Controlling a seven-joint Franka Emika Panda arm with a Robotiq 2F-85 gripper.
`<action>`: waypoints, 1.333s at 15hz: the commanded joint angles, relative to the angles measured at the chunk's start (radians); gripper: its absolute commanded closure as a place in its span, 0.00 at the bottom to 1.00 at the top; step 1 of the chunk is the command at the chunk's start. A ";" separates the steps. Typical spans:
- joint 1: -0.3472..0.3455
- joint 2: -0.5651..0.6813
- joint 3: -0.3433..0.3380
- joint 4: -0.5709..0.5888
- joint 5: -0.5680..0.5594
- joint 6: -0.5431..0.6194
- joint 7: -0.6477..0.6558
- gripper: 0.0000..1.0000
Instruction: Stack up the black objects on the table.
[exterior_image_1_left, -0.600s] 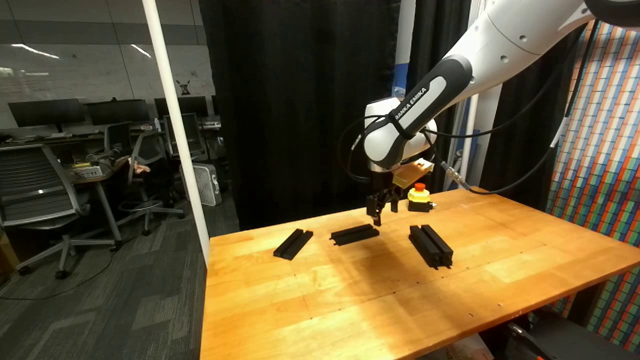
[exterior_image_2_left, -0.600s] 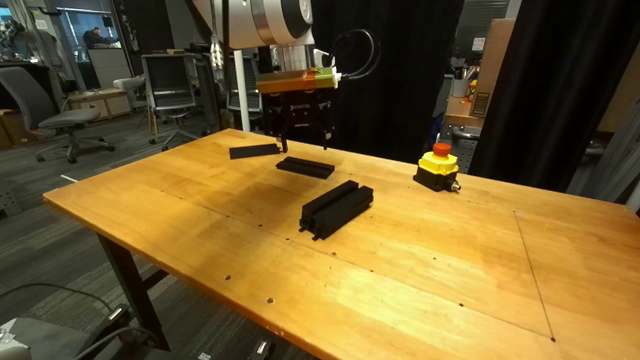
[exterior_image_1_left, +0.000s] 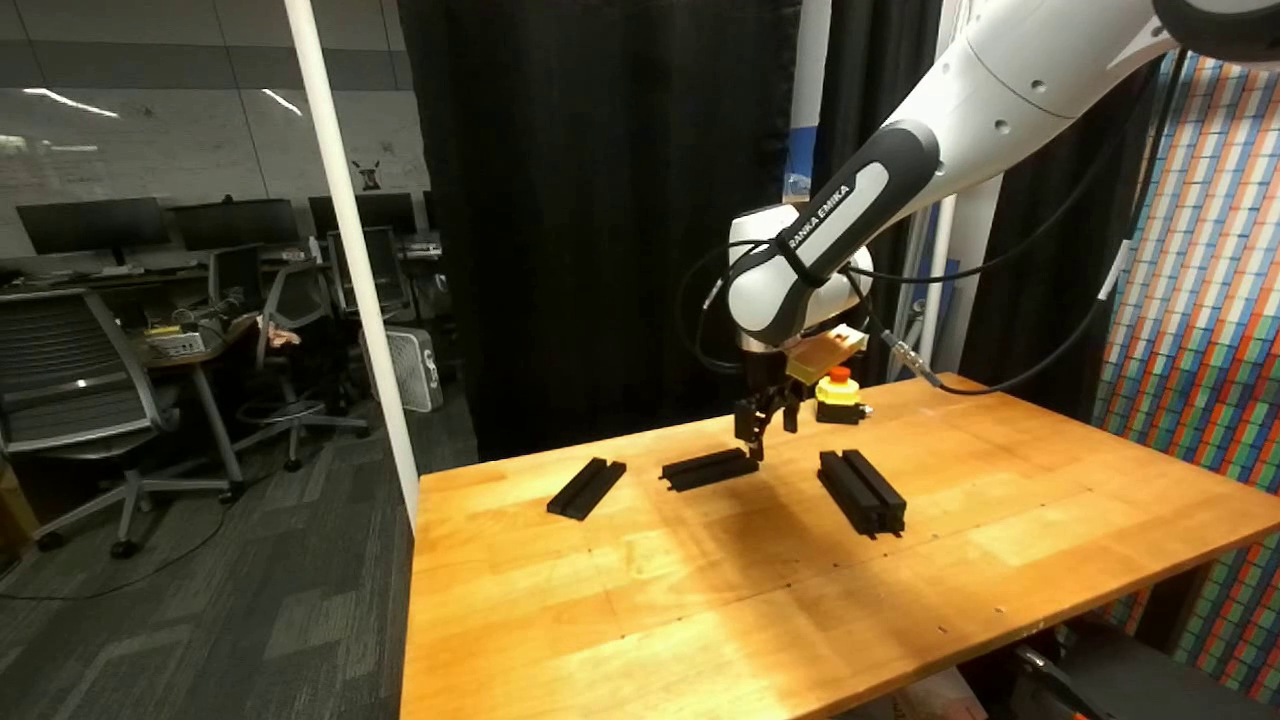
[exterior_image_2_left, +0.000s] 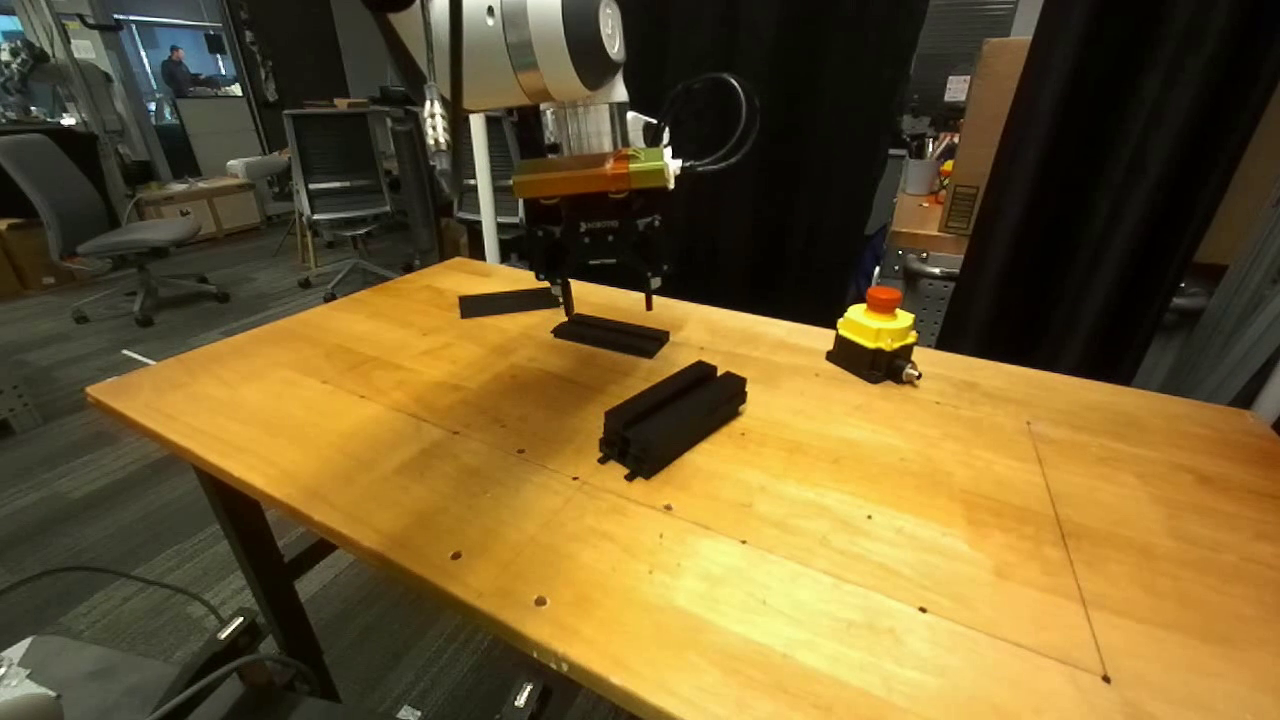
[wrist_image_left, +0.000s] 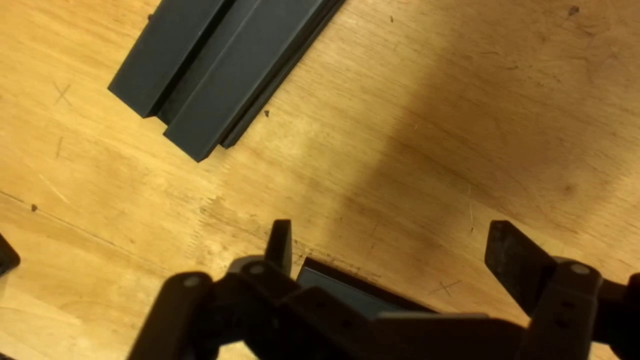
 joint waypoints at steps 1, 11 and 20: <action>-0.022 0.018 0.019 0.012 -0.011 0.026 -0.142 0.00; -0.038 0.051 0.038 0.033 -0.010 0.042 -0.359 0.00; -0.040 0.096 0.068 0.118 -0.021 0.062 -0.572 0.00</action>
